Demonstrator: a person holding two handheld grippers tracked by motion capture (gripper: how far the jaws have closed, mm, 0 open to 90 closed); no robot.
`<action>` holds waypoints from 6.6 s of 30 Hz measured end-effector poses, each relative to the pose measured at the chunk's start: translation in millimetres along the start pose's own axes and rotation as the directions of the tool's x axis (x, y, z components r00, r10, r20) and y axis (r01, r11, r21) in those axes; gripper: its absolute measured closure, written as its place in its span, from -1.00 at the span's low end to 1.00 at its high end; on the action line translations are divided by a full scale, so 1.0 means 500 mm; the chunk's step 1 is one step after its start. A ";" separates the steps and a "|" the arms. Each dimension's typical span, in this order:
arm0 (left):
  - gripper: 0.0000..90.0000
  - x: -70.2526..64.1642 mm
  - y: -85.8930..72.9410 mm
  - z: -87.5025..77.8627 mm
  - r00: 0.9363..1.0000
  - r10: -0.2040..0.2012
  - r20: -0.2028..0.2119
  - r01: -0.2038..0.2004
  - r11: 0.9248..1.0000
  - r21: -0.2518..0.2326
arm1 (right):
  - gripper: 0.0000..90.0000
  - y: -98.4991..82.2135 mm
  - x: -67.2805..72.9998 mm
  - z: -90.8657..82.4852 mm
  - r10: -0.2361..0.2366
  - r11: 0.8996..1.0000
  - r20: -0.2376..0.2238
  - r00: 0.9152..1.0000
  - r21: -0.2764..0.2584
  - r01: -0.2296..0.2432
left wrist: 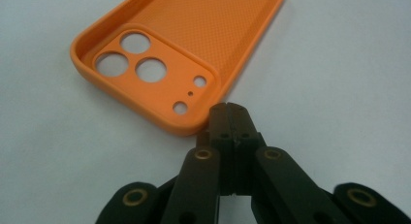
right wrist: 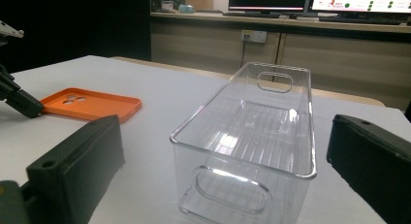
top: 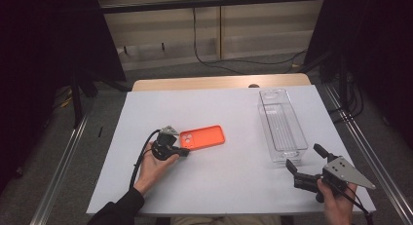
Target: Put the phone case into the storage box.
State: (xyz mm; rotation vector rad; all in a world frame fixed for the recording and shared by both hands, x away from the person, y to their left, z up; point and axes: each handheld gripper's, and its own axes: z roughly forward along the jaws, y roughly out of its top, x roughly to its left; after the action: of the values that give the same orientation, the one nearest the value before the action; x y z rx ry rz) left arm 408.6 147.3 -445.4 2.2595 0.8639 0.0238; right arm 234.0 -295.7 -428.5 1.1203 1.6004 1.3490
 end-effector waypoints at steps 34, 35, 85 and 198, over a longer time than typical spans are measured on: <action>1.00 0.018 0.010 -0.001 0.999 -0.010 -0.049 0.010 1.000 0.005 | -1.00 0.000 0.000 -0.001 -0.002 1.000 0.002 1.000 0.001 0.002; 1.00 0.018 0.010 -0.001 0.998 -0.007 -0.054 0.007 1.000 0.004 | -1.00 0.000 0.000 -0.001 -0.002 1.000 0.002 1.000 0.001 0.002; 1.00 0.042 0.040 0.014 0.993 -0.040 -0.110 0.042 0.999 0.017 | -1.00 -0.001 0.000 0.000 -0.001 1.000 0.001 1.000 0.010 0.001; 1.00 -0.041 0.176 0.132 0.999 0.033 0.043 -0.025 0.986 -0.166 | -1.00 0.000 -0.002 -0.001 -0.001 1.000 -0.005 1.000 0.000 0.001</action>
State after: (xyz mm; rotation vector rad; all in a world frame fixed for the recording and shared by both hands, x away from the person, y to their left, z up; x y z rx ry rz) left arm 460.2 48.5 -435.6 2.1097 0.7756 0.0549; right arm 233.6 -296.9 -428.5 1.1168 1.6051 1.3521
